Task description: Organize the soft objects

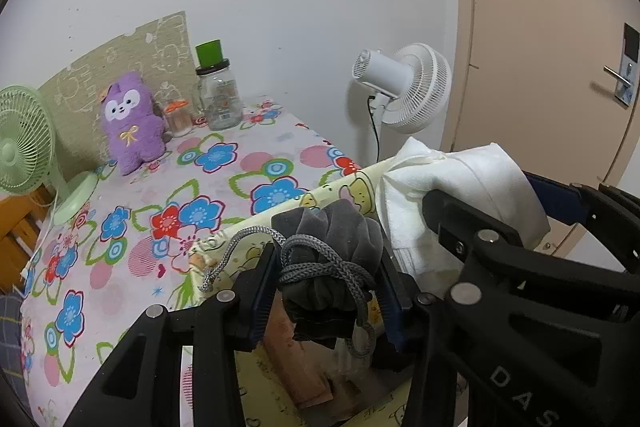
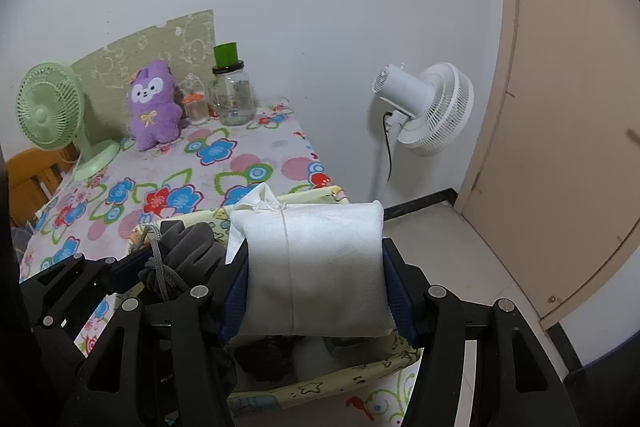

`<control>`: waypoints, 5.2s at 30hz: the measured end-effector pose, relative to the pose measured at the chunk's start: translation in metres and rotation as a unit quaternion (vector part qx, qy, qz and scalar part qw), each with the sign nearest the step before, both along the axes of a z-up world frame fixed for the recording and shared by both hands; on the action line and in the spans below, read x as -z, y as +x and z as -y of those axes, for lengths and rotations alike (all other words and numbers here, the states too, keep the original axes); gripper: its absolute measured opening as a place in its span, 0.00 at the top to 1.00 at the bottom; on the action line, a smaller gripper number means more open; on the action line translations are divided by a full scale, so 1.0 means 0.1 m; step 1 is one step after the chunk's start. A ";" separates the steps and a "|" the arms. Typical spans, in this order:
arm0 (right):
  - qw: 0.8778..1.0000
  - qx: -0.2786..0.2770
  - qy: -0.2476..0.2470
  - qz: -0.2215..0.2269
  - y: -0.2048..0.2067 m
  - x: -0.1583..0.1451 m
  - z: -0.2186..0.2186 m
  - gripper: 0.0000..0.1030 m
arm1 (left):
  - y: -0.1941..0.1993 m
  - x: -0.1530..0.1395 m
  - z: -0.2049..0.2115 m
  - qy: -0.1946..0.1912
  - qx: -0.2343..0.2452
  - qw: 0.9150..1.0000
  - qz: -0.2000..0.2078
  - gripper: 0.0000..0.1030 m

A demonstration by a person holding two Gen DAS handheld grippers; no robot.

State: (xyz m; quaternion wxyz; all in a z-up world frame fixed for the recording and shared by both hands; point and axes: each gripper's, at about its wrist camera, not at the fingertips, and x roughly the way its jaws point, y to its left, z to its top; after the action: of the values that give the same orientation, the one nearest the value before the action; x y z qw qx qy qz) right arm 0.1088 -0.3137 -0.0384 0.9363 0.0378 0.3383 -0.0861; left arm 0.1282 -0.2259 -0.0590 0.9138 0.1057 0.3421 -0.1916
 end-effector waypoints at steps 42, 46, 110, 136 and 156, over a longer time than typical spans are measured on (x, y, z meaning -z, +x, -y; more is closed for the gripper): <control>0.999 -0.035 -0.007 -0.001 0.10 0.12 -0.42 0.10 | -0.10 -0.01 -0.40 0.037 -0.032 0.999 0.007 0.03; 0.999 -0.034 -0.008 0.002 0.04 0.11 -0.46 0.09 | -0.13 -0.02 -0.45 0.034 -0.033 0.999 0.007 0.02; 0.991 -0.090 -0.019 0.094 -0.99 -0.52 -1.68 0.01 | -1.12 -0.56 -2.17 -0.030 -0.171 0.982 0.074 0.00; 0.987 -0.079 -0.006 0.138 -1.34 -0.72 -1.55 0.00 | -1.46 -0.82 -2.33 -0.047 -0.207 0.968 0.133 0.00; 0.986 -0.081 0.004 0.143 -1.37 -0.73 -1.55 0.00 | -1.51 -0.84 -2.33 -0.054 -0.202 0.968 0.139 0.00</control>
State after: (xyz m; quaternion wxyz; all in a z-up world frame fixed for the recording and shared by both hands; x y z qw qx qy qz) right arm -0.0278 -0.1587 0.0343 0.9788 0.0259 0.2032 -0.0026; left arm -0.0229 0.0067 0.0253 0.9766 0.0107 0.2148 -0.0045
